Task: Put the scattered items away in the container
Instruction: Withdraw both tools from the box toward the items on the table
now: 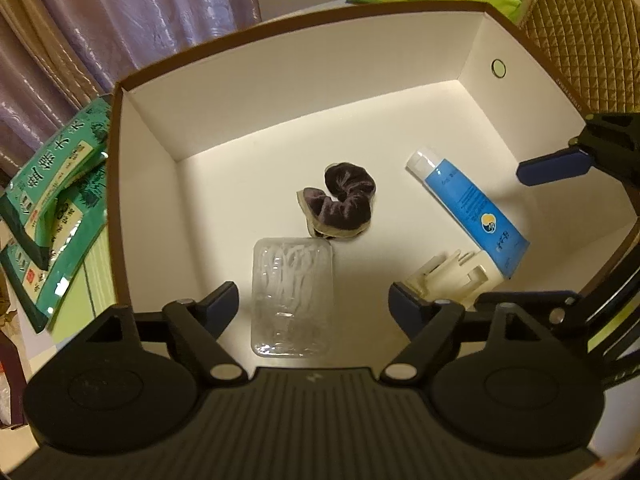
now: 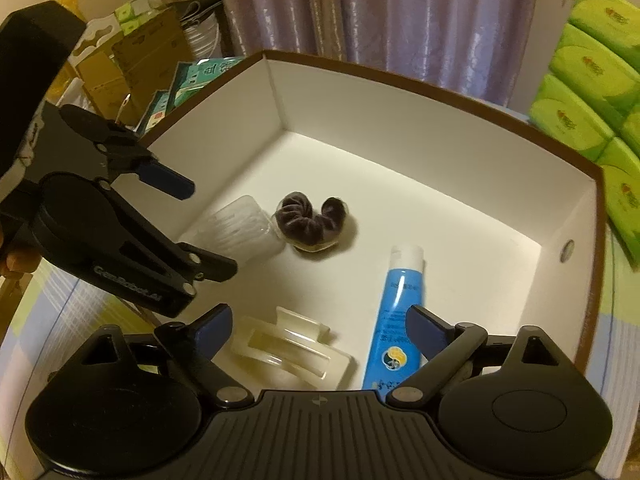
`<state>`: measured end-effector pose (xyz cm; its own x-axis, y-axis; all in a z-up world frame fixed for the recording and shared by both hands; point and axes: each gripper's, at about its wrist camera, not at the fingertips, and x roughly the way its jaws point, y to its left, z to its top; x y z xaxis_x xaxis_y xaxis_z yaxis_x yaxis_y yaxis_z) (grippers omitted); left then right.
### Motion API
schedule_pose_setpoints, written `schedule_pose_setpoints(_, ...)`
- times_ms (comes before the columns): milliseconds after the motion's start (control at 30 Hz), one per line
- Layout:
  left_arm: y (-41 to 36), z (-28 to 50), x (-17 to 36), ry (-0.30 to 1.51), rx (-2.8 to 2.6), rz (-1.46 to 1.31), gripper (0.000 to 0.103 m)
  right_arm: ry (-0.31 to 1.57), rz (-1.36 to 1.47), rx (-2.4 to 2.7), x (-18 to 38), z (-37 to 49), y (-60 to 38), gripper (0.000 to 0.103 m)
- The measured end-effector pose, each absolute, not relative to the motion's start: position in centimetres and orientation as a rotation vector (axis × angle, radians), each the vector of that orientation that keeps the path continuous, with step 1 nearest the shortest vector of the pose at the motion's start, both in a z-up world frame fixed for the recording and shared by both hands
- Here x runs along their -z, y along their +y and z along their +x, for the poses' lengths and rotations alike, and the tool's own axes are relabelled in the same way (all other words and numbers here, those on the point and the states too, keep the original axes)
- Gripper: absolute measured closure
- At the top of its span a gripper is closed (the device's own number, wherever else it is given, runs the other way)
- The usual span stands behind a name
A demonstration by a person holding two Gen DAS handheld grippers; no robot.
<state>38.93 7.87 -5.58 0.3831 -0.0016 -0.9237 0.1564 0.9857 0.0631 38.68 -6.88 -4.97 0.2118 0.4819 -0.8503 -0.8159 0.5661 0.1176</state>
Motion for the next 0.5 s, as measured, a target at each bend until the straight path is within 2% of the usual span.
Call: schedule_pose_setpoints(500, 6.9, 35.9, 2.2, 1.115, 0.083, 0.132, 0.017, 0.908, -0.374, -0.834, 2.2, 37.5, -10.1, 0.009)
